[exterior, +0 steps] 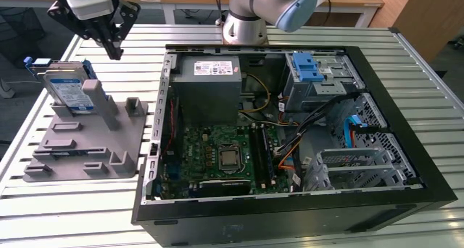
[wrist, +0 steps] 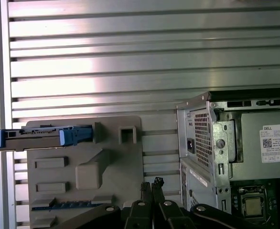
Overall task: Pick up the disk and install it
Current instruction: 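Reach for the disk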
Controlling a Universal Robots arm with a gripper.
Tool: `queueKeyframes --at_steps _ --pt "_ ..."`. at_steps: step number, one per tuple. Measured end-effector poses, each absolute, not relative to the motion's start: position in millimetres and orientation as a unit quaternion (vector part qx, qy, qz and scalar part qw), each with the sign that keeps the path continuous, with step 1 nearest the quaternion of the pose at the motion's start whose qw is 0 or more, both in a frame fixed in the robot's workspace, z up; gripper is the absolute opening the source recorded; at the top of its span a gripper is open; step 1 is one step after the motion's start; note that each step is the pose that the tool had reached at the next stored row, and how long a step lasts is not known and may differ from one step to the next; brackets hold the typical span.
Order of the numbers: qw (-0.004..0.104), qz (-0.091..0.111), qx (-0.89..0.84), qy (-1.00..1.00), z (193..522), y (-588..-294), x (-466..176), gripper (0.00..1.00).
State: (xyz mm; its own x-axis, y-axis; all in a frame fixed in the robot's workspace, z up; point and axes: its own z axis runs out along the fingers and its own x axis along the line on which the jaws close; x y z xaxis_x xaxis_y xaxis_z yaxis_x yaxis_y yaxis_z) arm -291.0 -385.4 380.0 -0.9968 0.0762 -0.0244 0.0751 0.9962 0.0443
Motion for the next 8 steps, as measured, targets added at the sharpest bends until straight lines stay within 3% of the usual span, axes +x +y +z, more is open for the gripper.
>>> queueKeyframes --at_steps 8 --pt "0.013 0.022 0.038 0.999 379.3 -385.4 -294.4 0.15"
